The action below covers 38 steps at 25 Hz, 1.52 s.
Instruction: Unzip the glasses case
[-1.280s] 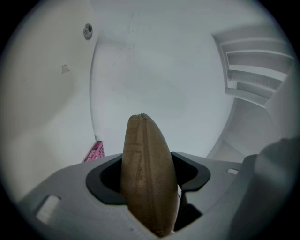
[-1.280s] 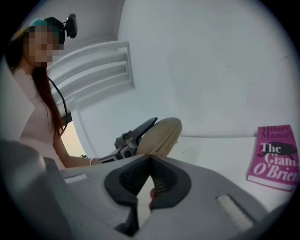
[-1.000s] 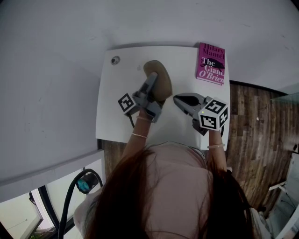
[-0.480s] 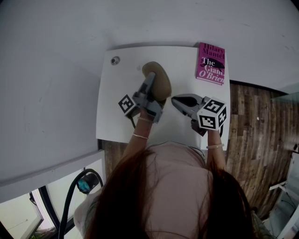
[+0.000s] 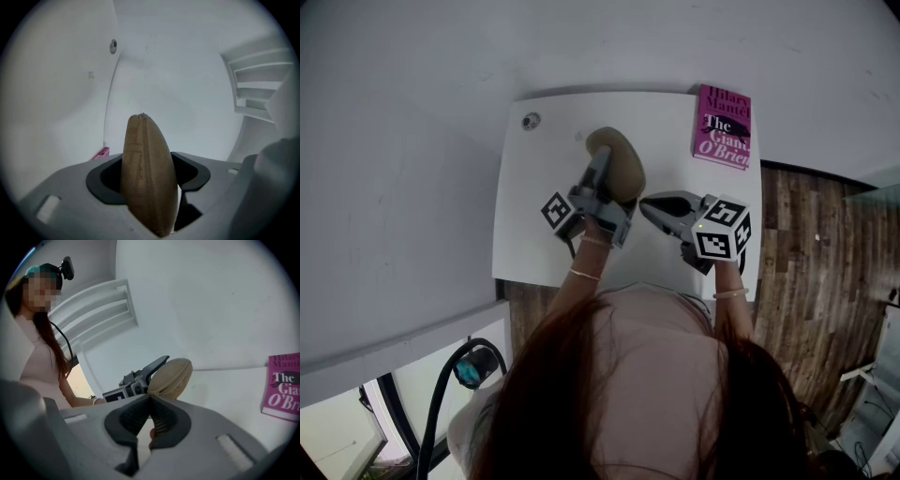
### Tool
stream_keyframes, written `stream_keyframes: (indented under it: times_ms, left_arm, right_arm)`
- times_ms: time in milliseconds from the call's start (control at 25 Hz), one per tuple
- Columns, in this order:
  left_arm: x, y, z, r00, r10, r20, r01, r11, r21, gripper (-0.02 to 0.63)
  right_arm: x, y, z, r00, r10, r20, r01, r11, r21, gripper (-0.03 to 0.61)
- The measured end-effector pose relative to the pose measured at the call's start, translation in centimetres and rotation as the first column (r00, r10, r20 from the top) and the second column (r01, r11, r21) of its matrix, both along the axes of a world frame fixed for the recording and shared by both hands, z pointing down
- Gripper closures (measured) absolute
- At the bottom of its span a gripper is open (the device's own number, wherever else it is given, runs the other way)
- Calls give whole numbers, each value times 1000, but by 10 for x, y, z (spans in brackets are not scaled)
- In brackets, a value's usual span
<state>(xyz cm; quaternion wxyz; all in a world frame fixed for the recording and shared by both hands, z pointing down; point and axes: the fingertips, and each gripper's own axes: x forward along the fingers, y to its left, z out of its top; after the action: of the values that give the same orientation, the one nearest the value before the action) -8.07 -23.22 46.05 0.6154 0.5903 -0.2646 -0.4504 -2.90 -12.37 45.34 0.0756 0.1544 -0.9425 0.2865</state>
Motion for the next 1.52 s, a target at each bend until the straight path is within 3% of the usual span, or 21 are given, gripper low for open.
stream_keyframes:
  times_ms: [800, 1160, 1520]
  left_arm:
    - [3, 5, 7, 1000, 7, -26, -7, 1000, -21, 321]
    - [6, 6, 7, 1000, 19, 3, -19, 1000, -16, 319]
    - [9, 5, 3, 998, 37, 53, -38, 999, 17, 321]
  right_arm:
    - [-16, 14, 6, 997, -78, -4, 78, 996, -36, 575]
    - [-21, 18, 9, 995, -97, -17, 96, 995, -39, 575]
    - [-17, 16, 12, 999, -47, -13, 46, 999, -24, 566]
